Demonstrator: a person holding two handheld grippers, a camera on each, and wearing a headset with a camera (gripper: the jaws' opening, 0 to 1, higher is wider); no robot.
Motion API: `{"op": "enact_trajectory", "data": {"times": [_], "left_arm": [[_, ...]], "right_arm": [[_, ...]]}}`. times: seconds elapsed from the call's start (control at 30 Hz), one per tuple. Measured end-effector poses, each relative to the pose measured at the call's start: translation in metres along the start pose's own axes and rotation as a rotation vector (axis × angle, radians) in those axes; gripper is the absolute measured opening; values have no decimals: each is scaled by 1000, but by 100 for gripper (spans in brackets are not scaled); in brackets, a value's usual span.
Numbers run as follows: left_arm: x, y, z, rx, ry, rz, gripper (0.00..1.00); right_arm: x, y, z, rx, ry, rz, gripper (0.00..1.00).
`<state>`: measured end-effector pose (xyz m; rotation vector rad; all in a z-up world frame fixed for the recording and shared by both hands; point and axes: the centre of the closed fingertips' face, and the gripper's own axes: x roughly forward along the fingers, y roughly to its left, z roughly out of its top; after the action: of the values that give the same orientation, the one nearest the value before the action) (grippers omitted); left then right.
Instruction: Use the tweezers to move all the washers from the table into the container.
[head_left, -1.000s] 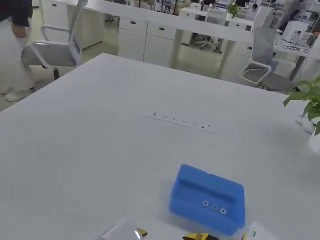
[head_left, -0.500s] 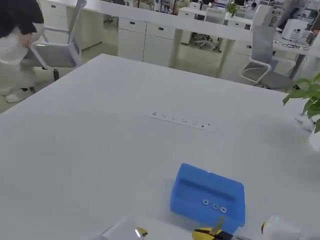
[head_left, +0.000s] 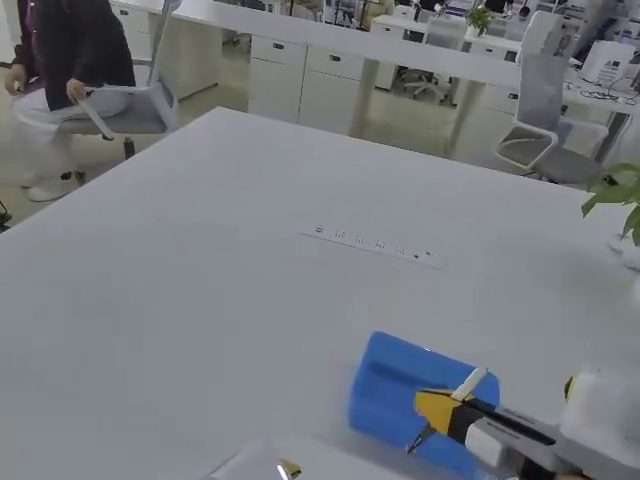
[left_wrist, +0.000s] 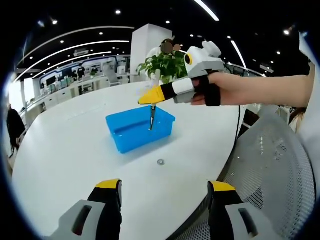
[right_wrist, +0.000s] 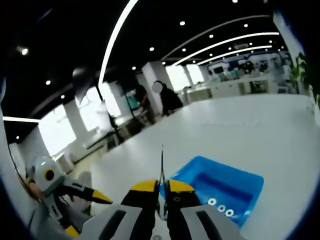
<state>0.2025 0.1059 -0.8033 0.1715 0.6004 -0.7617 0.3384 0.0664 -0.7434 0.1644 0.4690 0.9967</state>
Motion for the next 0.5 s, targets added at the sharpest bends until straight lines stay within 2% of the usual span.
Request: {"op": "enact_trajectory", "data": {"times": [0.13, 0.23, 0.4, 0.5], "left_arm": [[0, 0, -1, 2, 5, 0, 70], [0, 0, -1, 0, 6, 0, 70], [0, 1, -2, -6, 11, 3, 70], [0, 2, -3, -3, 13, 5, 70]], "right_arm": [[16, -14, 10, -82, 7, -32, 4], [26, -24, 11, -88, 10, -42, 3], [45, -49, -2, -107, 57, -81, 3], [53, -60, -10, -109, 80, -85, 4]]}}
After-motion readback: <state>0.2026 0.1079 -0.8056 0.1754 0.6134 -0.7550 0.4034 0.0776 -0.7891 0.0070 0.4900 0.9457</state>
